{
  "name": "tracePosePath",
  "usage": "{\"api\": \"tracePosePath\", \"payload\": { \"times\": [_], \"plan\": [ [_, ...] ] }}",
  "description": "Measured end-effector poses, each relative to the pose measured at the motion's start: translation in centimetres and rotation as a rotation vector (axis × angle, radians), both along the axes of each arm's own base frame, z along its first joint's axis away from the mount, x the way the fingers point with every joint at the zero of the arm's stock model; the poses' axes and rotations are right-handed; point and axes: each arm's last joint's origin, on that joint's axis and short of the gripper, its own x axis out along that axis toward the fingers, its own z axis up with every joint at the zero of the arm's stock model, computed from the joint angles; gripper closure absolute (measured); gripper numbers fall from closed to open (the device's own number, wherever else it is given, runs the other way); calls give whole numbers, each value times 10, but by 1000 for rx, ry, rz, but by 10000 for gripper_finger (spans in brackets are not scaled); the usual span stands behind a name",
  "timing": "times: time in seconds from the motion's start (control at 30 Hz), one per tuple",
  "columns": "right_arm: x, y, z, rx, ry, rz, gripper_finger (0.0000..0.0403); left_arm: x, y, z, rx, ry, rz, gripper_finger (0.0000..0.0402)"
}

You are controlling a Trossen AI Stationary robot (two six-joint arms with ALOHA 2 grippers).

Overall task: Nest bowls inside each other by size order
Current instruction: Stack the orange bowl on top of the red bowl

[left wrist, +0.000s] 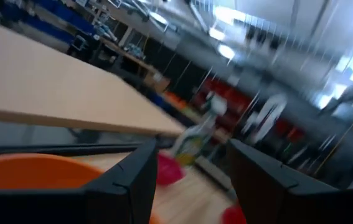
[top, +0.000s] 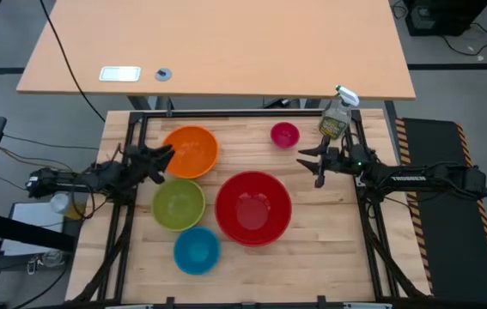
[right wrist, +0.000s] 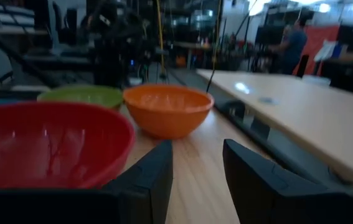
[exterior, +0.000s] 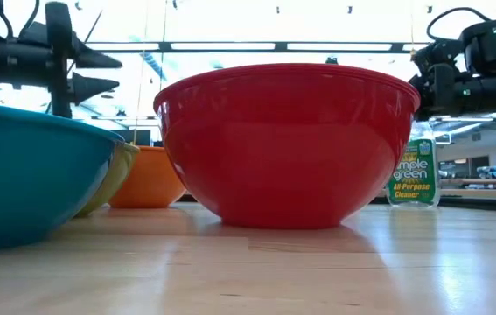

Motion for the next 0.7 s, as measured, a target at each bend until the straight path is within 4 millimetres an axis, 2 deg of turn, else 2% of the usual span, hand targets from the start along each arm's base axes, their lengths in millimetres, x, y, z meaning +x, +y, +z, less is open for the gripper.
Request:
{"api": "tracePosePath", "payload": {
  "times": [0.17,0.27,0.37,0.43,0.53,0.7],
  "plan": [
    [-1,0,10,-14,-102,3,254,-3,0,8,-72,-143,-20,209],
    [-3,0,22,201,-287,3,254,-4,0,12,-78,-194,-23,209],
    [-7,-5,33,500,-519,-98,254,-5,0,14,-118,-251,-37,209],
    [-11,-6,38,622,-656,-127,254,-6,0,15,-159,-291,-52,209],
    [-15,-8,43,688,-795,-175,254,-6,0,15,-208,-330,-69,209],
    [-16,-6,46,759,-844,-109,254,-6,0,16,-270,-378,-92,209]
  ]
}}
